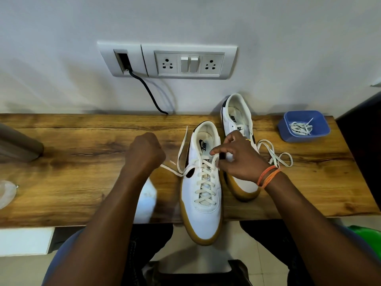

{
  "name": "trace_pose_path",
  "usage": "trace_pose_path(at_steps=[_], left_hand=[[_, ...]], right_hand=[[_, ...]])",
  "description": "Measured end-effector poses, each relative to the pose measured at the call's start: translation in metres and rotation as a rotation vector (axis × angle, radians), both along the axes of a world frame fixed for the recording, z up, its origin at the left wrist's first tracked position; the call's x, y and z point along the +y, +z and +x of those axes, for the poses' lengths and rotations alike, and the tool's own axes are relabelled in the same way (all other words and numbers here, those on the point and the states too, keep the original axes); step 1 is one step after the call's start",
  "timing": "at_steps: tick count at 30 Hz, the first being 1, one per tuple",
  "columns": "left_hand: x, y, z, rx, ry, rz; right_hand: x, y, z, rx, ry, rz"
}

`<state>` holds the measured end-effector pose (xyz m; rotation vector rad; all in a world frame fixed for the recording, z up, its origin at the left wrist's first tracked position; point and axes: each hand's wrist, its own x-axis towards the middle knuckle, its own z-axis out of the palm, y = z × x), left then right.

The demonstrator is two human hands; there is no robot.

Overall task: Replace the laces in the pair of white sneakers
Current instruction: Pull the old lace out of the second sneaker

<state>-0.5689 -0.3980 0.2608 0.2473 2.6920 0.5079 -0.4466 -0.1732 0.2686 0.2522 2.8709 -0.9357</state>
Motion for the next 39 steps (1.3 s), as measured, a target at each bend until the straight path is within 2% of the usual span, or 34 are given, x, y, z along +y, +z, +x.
trace_pose_path(at_steps=[2,5,8,10,14,17,18,19,20,23,26,28,31,34,37,39], left_hand=[[0.008,-0.003,0.005,0.05,-0.153,0.075],[0.032,0.001,0.017,0.091,-0.446,0.344],[0.042,-0.003,0.024,0.151,-0.689,0.355],[0.039,-0.005,0.024,0.122,-0.688,0.366],[0.035,-0.005,0.022,0.05,-0.602,0.445],[0.034,-0.003,0.024,0.02,-0.576,0.477],[0.034,-0.005,0.024,0.017,-0.567,0.481],[0.034,-0.006,0.023,0.018,-0.56,0.487],[0.034,-0.008,0.022,0.016,-0.558,0.492],[0.035,-0.01,0.021,0.007,-0.535,0.513],[0.035,-0.014,0.019,0.01,-0.513,0.516],[0.035,-0.015,0.02,0.011,-0.501,0.518],[0.036,-0.014,0.02,0.0,-0.468,0.534],[0.036,-0.013,0.019,-0.003,-0.47,0.526],[0.036,-0.014,0.018,-0.026,-0.466,0.533],[0.038,-0.015,0.018,-0.039,-0.456,0.526]], right_hand=[[-0.014,-0.001,0.0,0.034,-0.048,0.024],[-0.034,-0.004,0.002,0.0,-0.043,0.171],[-0.045,-0.009,0.004,0.038,-0.104,0.169],[-0.047,-0.011,0.005,0.084,-0.151,0.113],[-0.044,-0.005,0.02,0.137,-0.419,-0.241],[-0.042,-0.003,0.044,0.045,-0.768,-0.883],[-0.044,-0.004,0.05,0.021,-0.82,-0.949],[-0.045,-0.007,0.053,0.025,-0.815,-0.862],[-0.045,-0.01,0.055,0.077,-0.751,-0.67],[-0.05,-0.01,0.043,0.317,-0.405,-0.1],[-0.064,-0.014,0.024,0.332,-0.292,0.166],[-0.068,-0.019,0.017,0.286,-0.306,0.206],[-0.064,-0.018,0.019,0.338,-0.396,0.049],[-0.048,-0.005,0.034,0.404,-0.507,0.005],[-0.026,0.0,0.049,0.281,-0.637,-0.089],[-0.024,-0.003,0.054,0.253,-0.636,-0.028]])
